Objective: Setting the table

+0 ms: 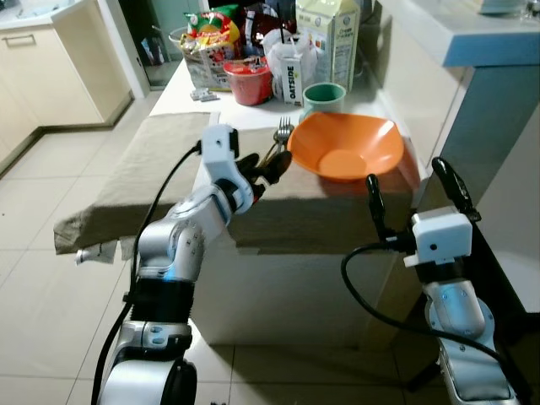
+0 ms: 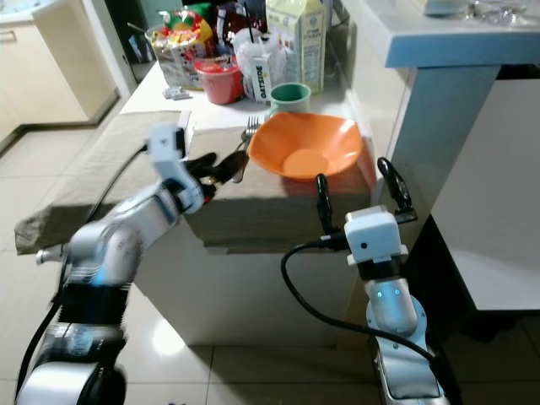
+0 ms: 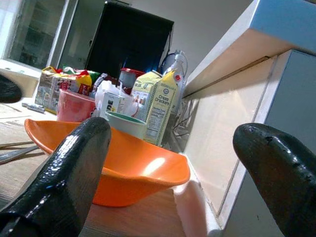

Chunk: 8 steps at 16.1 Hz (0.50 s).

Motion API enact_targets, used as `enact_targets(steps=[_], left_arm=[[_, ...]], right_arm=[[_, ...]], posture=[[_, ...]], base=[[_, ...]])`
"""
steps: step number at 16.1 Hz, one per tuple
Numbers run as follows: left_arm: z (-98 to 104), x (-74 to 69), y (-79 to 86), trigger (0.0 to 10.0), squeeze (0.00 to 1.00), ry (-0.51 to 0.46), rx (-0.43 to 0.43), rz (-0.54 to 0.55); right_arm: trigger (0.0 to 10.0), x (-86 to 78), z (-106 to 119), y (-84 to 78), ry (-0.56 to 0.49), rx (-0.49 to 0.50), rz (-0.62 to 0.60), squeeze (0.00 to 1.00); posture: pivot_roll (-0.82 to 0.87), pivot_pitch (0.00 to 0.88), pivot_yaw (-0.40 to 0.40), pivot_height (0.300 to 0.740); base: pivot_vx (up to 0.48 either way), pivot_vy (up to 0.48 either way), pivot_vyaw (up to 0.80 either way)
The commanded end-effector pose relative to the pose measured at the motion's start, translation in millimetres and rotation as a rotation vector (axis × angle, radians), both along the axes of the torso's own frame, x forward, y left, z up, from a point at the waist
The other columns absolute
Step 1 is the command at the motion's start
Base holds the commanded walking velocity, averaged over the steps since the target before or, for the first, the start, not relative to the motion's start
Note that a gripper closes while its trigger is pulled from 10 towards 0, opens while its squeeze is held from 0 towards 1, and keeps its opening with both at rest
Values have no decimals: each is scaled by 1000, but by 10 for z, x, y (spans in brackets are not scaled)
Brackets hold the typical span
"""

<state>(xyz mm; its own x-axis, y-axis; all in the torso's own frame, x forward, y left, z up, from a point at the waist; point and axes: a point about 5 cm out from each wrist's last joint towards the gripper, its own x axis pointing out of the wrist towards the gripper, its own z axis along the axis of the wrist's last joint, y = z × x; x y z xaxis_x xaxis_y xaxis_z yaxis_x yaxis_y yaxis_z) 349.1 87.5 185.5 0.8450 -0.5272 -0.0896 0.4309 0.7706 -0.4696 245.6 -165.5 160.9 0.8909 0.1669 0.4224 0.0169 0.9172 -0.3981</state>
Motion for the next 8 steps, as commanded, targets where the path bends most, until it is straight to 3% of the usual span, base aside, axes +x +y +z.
enact_targets(steps=[1,5,8], left_arm=[[47,77,-12,10000,0,29,-36,-18],[170,175,-96,10000,0,53,-96,-31],[126,199,-164,10000,0,98,-81,-42]], right_arm=[[10000,-22,49,15,-23,-6,-1,0],[10000,-41,41,22,-22,-10,-3,0],[10000,-45,37,29,-20,-12,-2,0]], posture=[[-213,0,134,740],[-219,0,140,740],[-218,0,141,740]], base=[[0,0,0],[0,0,0],[0,0,0]])
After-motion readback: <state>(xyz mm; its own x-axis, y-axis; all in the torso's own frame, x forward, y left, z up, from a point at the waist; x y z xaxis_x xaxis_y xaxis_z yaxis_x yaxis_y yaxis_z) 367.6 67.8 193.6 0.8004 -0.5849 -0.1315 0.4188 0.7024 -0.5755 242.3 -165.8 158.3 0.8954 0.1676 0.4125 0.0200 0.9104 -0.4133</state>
